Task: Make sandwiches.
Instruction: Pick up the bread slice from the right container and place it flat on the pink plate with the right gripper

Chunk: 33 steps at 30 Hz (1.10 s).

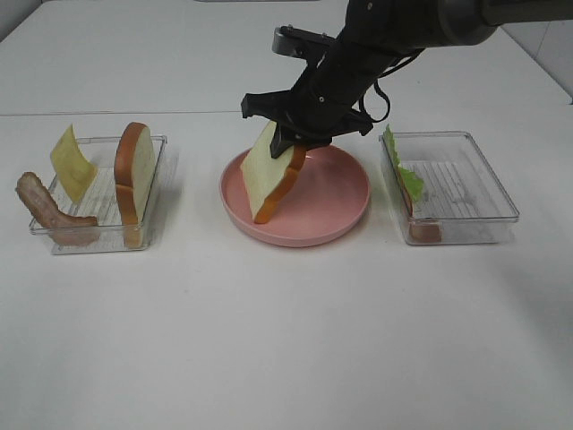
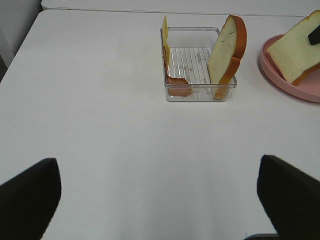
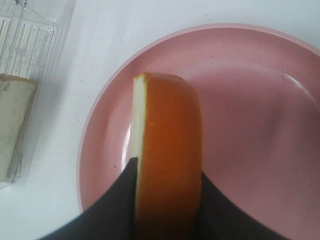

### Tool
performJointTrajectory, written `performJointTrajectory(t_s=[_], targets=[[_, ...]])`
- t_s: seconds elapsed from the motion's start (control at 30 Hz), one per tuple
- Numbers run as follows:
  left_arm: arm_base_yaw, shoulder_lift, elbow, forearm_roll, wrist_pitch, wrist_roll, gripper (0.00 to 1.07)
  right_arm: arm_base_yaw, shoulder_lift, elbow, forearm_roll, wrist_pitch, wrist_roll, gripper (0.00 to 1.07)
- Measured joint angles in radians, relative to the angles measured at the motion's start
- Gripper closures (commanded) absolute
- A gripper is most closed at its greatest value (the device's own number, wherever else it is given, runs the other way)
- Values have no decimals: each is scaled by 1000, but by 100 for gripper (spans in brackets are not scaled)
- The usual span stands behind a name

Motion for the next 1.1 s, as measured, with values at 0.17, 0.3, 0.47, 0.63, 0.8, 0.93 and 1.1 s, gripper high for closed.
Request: performJointTrajectory(t_s=[0.17,0.3,0.47,0.63,0.8,0.93,1.1], targets=[[0,0,0,0,0,0,7,0,10,-1,-1,-10,0,99],[0,0,0,0,0,0,7,0,11,-3,-28,-11,1,49],[0,0,0,0,0,0,7,0,23,-3,-97,7,1,21],[0,0,0,0,0,0,7,0,22,-3,-157,30,1,21],[0,0,0,0,0,0,7,0,-7,-3,-230,66,1,21],[0,0,0,0,0,0,7,0,-48,-33,-287,102,1,21],[0,0,0,0,0,0,7,0,-78,-99,-336,181,1,21]])
